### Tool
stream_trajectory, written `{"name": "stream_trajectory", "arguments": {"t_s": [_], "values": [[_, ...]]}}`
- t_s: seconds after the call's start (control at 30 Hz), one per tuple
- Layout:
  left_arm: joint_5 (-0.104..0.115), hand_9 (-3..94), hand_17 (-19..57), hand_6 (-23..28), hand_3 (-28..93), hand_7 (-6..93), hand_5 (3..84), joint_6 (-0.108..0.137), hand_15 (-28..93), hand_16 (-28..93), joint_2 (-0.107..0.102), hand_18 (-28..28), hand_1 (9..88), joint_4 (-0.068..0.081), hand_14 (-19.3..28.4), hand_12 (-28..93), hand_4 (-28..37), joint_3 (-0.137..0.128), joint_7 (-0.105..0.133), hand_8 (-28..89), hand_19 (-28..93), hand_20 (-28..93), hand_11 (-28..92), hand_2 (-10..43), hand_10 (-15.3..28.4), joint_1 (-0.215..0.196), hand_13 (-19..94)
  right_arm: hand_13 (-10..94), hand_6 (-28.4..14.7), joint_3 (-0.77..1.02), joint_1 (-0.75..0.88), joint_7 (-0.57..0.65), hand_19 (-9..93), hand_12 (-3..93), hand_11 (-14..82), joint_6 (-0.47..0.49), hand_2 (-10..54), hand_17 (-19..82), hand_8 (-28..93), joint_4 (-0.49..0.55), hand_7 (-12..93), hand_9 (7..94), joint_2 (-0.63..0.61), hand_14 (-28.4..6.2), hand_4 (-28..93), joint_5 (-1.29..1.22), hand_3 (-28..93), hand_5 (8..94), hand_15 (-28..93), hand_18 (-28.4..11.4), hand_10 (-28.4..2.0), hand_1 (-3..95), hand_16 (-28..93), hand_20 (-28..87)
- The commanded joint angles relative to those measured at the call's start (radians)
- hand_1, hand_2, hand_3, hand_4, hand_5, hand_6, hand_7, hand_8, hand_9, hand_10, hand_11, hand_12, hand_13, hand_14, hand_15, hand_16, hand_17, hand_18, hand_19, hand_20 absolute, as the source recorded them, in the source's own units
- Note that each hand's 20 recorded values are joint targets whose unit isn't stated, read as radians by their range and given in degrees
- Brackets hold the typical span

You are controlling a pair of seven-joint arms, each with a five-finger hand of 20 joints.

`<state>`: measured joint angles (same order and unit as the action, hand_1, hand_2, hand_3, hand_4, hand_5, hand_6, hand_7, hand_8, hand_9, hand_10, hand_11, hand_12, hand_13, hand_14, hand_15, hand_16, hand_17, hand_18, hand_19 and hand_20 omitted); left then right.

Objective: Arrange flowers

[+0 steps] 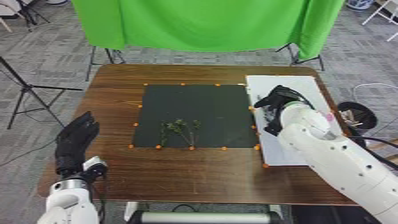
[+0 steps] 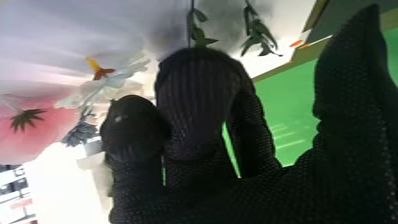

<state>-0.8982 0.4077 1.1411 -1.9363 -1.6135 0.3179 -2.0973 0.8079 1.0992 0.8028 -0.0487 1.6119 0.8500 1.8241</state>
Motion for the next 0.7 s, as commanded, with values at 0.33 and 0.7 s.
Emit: {"name": "stream_trajectory", "arguments": {"t_s": [0.33, 0.7], "values": [[-0.011, 37.7, 20.6, 3.2, 69, 17.2, 46.1, 0.001, 19, -3, 0.008, 11.7, 38.9, -0.004, 14.0, 9, -17.3, 0.011, -0.007, -9, 11, 25, 21, -1.1, 12.6, -0.005, 36, 93, -0.6, -0.076, 0.068, 0.033, 93, 20.8, 25.9, 0.032, -9.5, 67, -8, 0.010, 21, 81.3, 0.025, -3.2, -16, 0.060, 67, 62.7, 57, -11.6, -13.8, 43.4, 26, 41], [-0.014, 37.6, 20.6, 3.2, 69, 17.3, 46.2, -0.013, 19, -3, 0.009, 11.7, 39.0, 0.003, 13.9, 9, -17.3, 0.011, -0.016, -9, 11, 25, 21, -1.0, 12.7, 0.006, 36, 94, -3.6, -0.060, 0.117, 0.067, 88, 27.5, 14.3, -0.050, -9.5, 74, 21, 0.002, 28, 93.7, 0.032, -2.2, -15, -0.037, 55, 74.1, 58, -7.2, -10.5, 64.6, 20, 34]]}}
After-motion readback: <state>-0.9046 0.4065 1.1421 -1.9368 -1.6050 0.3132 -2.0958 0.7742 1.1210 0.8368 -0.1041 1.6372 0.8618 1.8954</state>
